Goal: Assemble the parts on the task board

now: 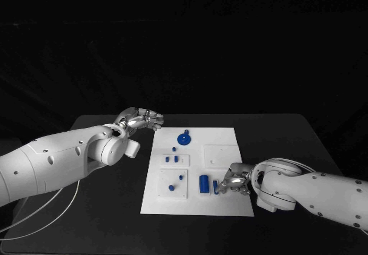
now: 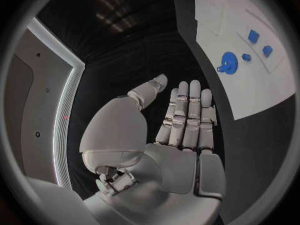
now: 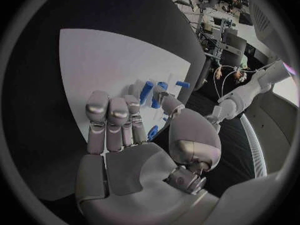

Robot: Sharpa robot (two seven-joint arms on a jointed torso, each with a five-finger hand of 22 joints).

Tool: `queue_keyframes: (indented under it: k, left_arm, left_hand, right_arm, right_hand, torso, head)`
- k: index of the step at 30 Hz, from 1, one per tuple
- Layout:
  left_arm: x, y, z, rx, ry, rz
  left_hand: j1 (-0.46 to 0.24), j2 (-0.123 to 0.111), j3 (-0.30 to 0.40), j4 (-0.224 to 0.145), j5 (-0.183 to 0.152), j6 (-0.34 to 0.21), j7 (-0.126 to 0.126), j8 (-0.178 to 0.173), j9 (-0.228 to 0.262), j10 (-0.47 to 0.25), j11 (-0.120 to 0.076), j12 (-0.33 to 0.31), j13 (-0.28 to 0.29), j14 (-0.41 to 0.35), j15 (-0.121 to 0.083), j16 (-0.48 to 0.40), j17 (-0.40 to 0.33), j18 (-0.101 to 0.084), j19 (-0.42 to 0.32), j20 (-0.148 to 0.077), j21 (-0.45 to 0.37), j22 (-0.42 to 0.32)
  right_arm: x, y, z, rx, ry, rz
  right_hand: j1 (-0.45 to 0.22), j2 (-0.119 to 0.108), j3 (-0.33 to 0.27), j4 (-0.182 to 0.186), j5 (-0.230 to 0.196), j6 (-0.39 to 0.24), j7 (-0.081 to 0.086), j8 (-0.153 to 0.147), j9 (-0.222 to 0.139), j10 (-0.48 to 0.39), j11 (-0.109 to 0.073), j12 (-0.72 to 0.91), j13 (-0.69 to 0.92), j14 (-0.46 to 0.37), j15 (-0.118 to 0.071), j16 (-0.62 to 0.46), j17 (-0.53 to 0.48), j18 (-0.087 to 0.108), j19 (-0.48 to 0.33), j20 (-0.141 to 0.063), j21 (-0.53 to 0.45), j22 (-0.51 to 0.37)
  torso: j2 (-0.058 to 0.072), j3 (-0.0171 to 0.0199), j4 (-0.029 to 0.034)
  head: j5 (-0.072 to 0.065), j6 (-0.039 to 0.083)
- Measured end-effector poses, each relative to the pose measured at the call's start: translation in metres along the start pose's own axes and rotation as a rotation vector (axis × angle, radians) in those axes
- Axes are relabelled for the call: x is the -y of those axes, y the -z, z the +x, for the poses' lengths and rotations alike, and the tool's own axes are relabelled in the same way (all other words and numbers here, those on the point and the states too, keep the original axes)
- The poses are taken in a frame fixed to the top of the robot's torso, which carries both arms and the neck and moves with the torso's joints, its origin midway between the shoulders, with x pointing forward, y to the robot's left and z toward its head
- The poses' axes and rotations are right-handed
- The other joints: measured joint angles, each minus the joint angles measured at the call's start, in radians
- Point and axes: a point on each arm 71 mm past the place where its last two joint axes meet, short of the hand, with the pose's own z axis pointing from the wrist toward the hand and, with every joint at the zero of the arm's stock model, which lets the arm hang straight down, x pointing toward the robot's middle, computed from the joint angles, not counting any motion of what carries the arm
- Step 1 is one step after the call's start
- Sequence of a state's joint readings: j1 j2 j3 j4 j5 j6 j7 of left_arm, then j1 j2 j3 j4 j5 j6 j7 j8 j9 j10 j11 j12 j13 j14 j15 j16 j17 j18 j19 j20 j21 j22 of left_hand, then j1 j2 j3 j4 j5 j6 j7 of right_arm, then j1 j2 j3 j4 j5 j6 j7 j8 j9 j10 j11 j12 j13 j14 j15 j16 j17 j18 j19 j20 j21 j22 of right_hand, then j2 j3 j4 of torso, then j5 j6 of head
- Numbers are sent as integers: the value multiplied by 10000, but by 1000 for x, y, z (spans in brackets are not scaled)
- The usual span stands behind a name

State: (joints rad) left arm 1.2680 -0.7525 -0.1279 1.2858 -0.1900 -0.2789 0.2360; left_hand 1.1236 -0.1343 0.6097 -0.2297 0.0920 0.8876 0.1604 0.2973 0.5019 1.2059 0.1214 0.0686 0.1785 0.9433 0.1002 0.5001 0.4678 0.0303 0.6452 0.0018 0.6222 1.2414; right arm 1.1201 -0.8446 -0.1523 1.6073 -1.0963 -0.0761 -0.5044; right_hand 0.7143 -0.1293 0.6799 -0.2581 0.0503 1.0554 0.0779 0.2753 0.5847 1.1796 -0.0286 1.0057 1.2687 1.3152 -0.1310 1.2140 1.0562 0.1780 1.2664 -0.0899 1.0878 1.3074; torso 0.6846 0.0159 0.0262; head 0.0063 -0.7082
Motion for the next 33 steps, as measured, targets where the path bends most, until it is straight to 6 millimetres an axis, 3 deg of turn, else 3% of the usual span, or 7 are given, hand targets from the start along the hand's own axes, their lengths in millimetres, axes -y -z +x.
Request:
queue_keyframes:
  k: [5,20,25,27,33]
  left_arm:
    - [0,0,0,-3,1,-5]
    - [0,0,0,-6,0,-17]
    - [0,0,0,-3,0,-20]
    - [0,0,0,-1,-1,-21]
    - [0,0,-1,0,-1,-24]
  left_hand:
    - [0,0,0,0,0,0,0,0,-8,0,0,0,0,0,0,0,4,1,0,0,-29,0]
    - [0,0,0,0,0,0,0,0,-7,0,0,0,0,0,0,0,22,1,0,0,-29,8]
    - [0,0,0,-1,0,0,0,0,-7,0,0,0,0,35,36,0,33,0,0,0,-29,7]
    - [0,0,0,-1,0,0,0,0,-7,0,0,0,0,36,35,0,33,1,0,0,-29,7]
    - [0,0,0,-1,0,0,0,0,-6,0,0,0,0,36,36,0,40,1,0,0,-29,15]
  right_arm:
    - [-2,0,1,-66,134,-103]
    - [-3,-3,3,-141,246,-154]
    - [-5,-4,4,-121,281,-153]
    - [-6,-5,5,-122,298,-164]
    - [-8,-7,6,-122,325,-170]
  right_hand:
    - [567,143,61,-262,0,0,0,0,11,0,0,0,8,8,-8,0,0,0,33,-34,0,0]
    - [673,170,-69,-188,0,10,-14,-2,9,0,0,0,6,10,-5,0,-1,0,35,-32,0,-1]
    - [576,388,-104,-111,0,19,-7,-2,9,0,0,0,5,10,-4,0,-2,-1,35,-31,0,-1]
    - [504,573,-57,40,0,33,7,-2,9,0,0,0,5,11,-4,0,-2,-2,35,-31,0,-1]
    - [507,761,191,220,-1,33,6,-2,10,36,-36,0,4,10,-2,0,-2,-1,0,5,0,-1]
  torso:
    - [0,-1,0]
    - [0,-9,12]
    - [0,-10,11]
    - [0,-10,11]
    - [1,-8,11]
  head:
    - [-2,-1]
    - [-24,-20]
    - [-25,-29]
    - [-25,-30]
    - [-20,-36]
